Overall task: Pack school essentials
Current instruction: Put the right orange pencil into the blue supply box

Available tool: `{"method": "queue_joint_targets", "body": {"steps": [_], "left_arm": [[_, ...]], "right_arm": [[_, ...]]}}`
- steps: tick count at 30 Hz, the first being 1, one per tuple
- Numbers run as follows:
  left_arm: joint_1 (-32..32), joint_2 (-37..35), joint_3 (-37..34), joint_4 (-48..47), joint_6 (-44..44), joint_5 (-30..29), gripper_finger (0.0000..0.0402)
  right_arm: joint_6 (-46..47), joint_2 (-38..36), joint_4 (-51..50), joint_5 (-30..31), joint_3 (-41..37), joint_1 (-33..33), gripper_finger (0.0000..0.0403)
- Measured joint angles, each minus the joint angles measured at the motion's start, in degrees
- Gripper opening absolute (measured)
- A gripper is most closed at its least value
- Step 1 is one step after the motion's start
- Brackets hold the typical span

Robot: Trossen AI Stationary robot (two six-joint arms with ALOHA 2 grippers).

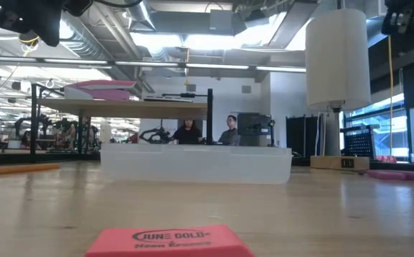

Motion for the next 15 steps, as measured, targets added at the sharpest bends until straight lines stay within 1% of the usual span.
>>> {"method": "queue_joint_targets", "body": {"steps": [3, 6, 10, 15], "left_arm": [[0.0, 0.0, 0.0, 0.0, -1.9, 0.1, 0.0], [0.0, 0.0, 0.0, 0.0, -2.0, 0.1, 0.0], [0.0, 0.0, 0.0, 0.0, -2.0, 0.1, 0.0], [0.0, 0.0, 0.0, 0.0, -2.0, 0.1, 0.0]], "right_arm": [[5.7, 1.0, -0.5, -0.4, 0.0, -1.8, 0.003], [10.9, 1.7, -1.0, -0.4, 0.0, -3.6, 0.003], [10.8, 2.3, -1.6, 0.6, 0.0, -5.1, 0.003], [10.6, 2.6, -0.4, 1.9, 0.0, -5.3, 0.003]]}}
